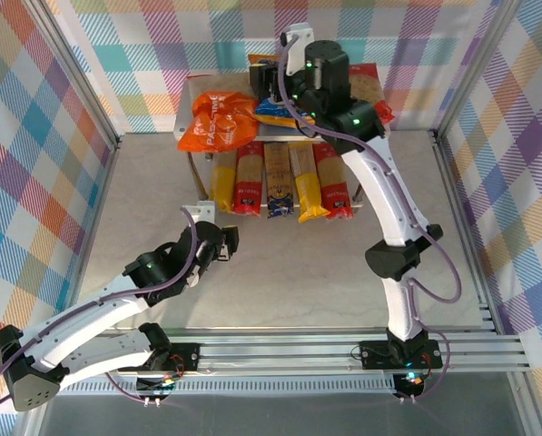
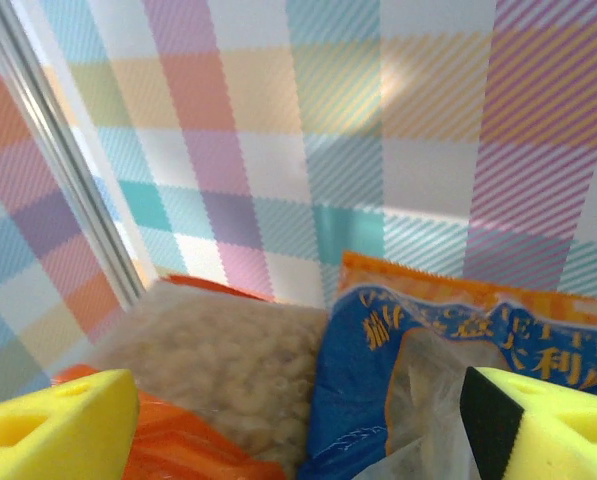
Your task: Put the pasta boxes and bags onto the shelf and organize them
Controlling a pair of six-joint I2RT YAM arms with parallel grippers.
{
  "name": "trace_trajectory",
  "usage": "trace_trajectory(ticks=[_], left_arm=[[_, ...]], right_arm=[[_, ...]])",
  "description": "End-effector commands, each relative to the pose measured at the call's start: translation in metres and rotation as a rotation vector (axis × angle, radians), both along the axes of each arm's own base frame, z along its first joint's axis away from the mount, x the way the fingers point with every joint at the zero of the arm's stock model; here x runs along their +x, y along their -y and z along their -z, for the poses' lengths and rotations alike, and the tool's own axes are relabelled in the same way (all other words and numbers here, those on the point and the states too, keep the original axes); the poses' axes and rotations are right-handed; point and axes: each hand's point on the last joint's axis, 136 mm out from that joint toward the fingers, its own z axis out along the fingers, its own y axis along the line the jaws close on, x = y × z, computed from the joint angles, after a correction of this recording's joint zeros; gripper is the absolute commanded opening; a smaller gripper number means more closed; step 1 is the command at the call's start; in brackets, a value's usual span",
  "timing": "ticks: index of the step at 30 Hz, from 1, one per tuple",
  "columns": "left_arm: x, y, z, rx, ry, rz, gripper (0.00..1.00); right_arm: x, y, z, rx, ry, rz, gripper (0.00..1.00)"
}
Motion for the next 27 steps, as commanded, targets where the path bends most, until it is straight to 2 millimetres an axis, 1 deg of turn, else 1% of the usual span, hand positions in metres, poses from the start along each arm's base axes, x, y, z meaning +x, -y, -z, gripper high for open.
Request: trace_trajectory(ticks=[1, 4, 6, 9, 11, 14, 16, 17, 19, 21, 22, 25, 26, 27], left_arm=[[0.014, 0.011, -0.029, -0.012, 0.08, 0.018, 0.63], [0.022, 0.022, -0.031, -0.008, 0.086, 0.033, 0.62], [0.025, 0.027, -0.031, -0.008, 0.086, 0.039, 0.62], [0.027, 0.026, -0.031, -0.008, 0.091, 0.029, 0.62], [0.028, 0.02, -0.031, -0.002, 0.093, 0.012, 0.63], [0.025, 0.008, -0.029, 0.016, 0.084, -0.013, 0.63], [0.022, -0.005, -0.027, 0.027, 0.08, -0.04, 0.64], [0.021, -0.01, -0.026, 0.029, 0.079, -0.052, 0.64], [0.017, -0.024, -0.02, 0.04, 0.072, -0.086, 0.65], [0.015, -0.038, -0.013, 0.054, 0.061, -0.126, 0.66], [0.014, -0.045, -0.008, 0.062, 0.052, -0.144, 0.67], [0.012, -0.066, -0.001, 0.085, 0.034, -0.198, 0.68], [0.013, -0.074, 0.001, 0.091, 0.029, -0.218, 0.69], [0.013, -0.08, 0.003, 0.098, 0.026, -0.235, 0.7]], right_arm=[[-0.05, 0.027, -0.07, 0.11, 0.124, -0.039, 0.85], [-0.063, 0.045, -0.076, 0.099, 0.139, -0.005, 0.86], [-0.07, 0.056, -0.072, 0.07, 0.128, 0.026, 0.86], [-0.08, 0.076, -0.052, 0.01, 0.093, 0.081, 0.84], [-0.089, 0.089, -0.033, -0.017, 0.074, 0.109, 0.85], [-0.112, 0.12, 0.0, -0.03, 0.034, 0.176, 0.85], [-0.133, 0.146, 0.026, -0.018, -0.004, 0.231, 0.86], [-0.143, 0.157, 0.036, -0.007, -0.015, 0.247, 0.86], [-0.163, 0.18, 0.069, 0.001, -0.064, 0.294, 0.87], [-0.179, 0.201, 0.097, -0.002, -0.12, 0.344, 0.87], [-0.187, 0.211, 0.115, -0.013, -0.159, 0.371, 0.88], [-0.202, 0.234, 0.155, -0.034, -0.227, 0.445, 0.92], [-0.205, 0.238, 0.169, -0.044, -0.249, 0.462, 0.93], [-0.207, 0.241, 0.177, -0.053, -0.261, 0.47, 0.94]])
